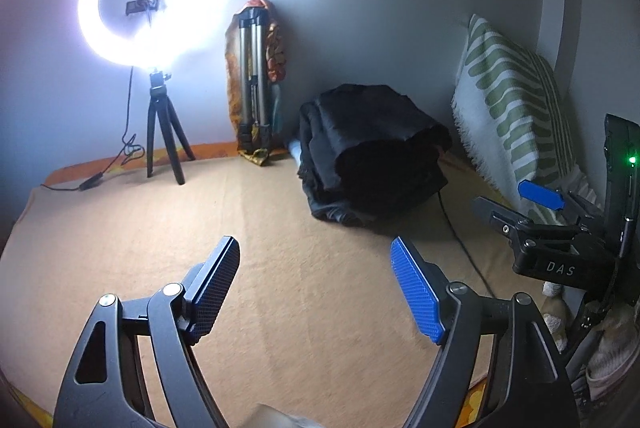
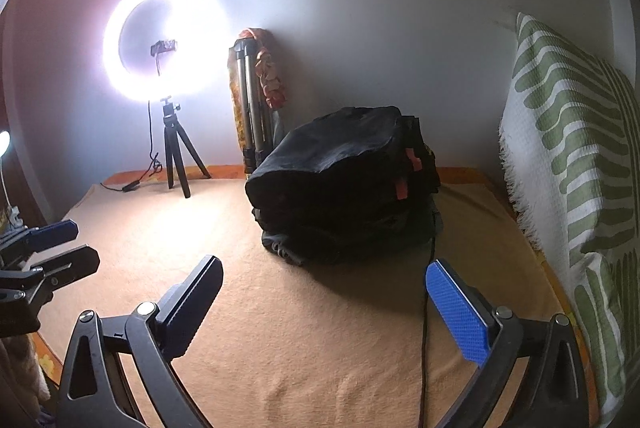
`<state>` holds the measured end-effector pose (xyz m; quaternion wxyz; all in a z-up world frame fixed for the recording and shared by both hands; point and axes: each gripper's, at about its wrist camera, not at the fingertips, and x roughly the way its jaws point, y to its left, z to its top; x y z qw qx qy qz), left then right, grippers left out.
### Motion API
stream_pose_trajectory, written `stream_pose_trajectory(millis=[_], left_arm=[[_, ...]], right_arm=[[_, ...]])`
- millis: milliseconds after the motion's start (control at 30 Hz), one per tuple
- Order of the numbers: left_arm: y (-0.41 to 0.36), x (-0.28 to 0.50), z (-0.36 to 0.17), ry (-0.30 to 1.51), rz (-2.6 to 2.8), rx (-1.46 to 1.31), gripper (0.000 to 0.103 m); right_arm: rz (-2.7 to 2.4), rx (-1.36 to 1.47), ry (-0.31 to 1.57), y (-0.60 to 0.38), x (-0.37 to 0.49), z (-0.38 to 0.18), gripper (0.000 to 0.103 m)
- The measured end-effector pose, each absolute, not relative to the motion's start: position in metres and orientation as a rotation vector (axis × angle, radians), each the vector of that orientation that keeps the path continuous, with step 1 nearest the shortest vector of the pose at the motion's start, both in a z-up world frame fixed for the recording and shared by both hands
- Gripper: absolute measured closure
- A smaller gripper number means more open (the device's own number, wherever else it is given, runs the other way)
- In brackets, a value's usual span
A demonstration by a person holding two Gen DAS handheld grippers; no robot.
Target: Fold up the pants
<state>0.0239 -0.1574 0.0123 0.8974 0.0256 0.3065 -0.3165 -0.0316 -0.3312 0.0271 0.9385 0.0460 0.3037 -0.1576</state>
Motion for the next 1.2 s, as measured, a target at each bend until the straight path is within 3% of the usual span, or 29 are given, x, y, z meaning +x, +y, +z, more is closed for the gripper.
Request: stream_pose_trajectory(millis=[1200], left_arm=[[-0.143,0.015,0.006,0.628,-0.622,0.08,0.024]], right_arm=[[-0.299,0.093,0.627,-0.322,-0.027,0.01,0.0]])
